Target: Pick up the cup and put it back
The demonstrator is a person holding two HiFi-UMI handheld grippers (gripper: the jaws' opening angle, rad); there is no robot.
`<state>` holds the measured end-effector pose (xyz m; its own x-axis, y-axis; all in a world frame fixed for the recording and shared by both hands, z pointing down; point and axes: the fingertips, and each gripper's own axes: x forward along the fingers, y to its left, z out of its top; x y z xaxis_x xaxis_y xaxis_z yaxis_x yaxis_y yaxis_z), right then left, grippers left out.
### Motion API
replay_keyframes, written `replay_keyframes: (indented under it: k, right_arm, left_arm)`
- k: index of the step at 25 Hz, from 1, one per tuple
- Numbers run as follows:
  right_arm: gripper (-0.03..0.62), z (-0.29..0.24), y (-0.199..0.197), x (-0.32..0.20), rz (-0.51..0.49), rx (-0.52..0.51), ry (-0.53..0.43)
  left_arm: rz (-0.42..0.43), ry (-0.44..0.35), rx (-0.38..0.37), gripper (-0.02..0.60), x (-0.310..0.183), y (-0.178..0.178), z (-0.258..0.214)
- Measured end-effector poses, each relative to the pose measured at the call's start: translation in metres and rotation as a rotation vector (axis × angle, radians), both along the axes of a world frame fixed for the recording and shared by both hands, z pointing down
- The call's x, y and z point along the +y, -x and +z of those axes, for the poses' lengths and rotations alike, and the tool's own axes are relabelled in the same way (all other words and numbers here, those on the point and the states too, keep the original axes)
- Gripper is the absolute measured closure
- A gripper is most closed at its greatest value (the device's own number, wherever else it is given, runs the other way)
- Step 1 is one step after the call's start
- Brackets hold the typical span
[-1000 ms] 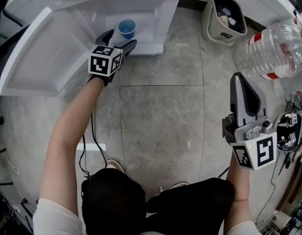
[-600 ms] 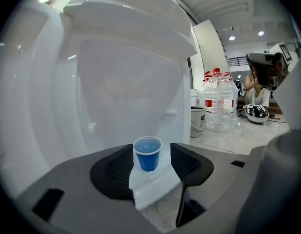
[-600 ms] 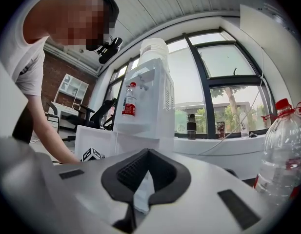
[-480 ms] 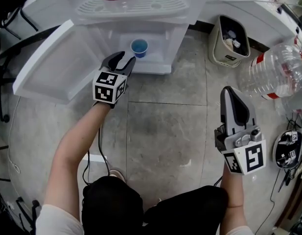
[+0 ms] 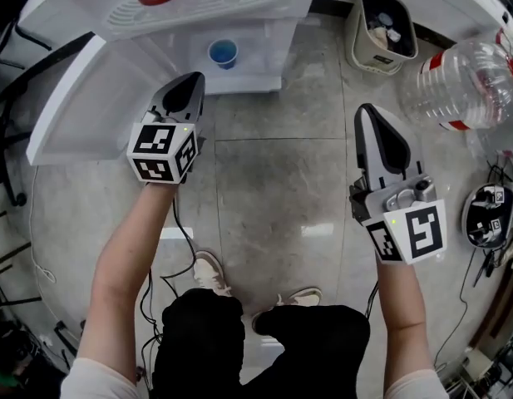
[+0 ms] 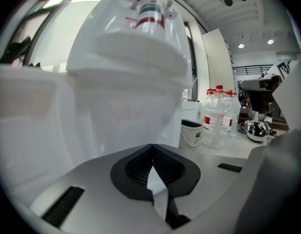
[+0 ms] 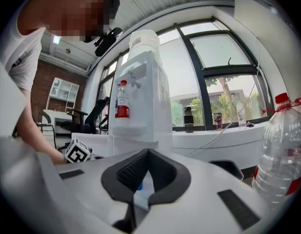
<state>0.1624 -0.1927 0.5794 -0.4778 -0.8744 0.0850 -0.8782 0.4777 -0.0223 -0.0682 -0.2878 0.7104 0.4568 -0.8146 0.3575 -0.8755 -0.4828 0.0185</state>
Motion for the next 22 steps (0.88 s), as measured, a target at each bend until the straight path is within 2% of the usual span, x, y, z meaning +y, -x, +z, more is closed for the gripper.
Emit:
replay_keyframes:
  k: [2, 6, 11, 16, 22]
  right_arm:
    - [0.574, -0.023, 0.004, 0.005, 0.019, -0.030, 0.037]
    - [0.574, -0.064, 0.004, 0.024, 0.064, -0.008, 0.104]
    - [0.574, -0.118, 0.024, 0.056, 0.056, 0.029, 0.172]
    - [0.574, -0.191, 0.035, 0.077, 0.025, 0.133, 0.169]
    - [0.574, -0.291, 0.020, 0.074, 0.071, 0.118, 0.141]
  left_arm:
    - [0.024, -0.004, -0.004, 0.557, 0.022, -0.005, -0.032]
    - [0.061, -0.010, -0.001, 0.557, 0.060, -0.010, -0.098]
    - [0.049, -0.002, 0.001, 0.557, 0.085, 0.011, -0.180]
    - [0.038, -0.006, -0.006, 0.557, 0.107, 0.028, -0.262]
    - [-0.035, -0.040, 0.008, 0.557, 0.118, 0.046, -0.363]
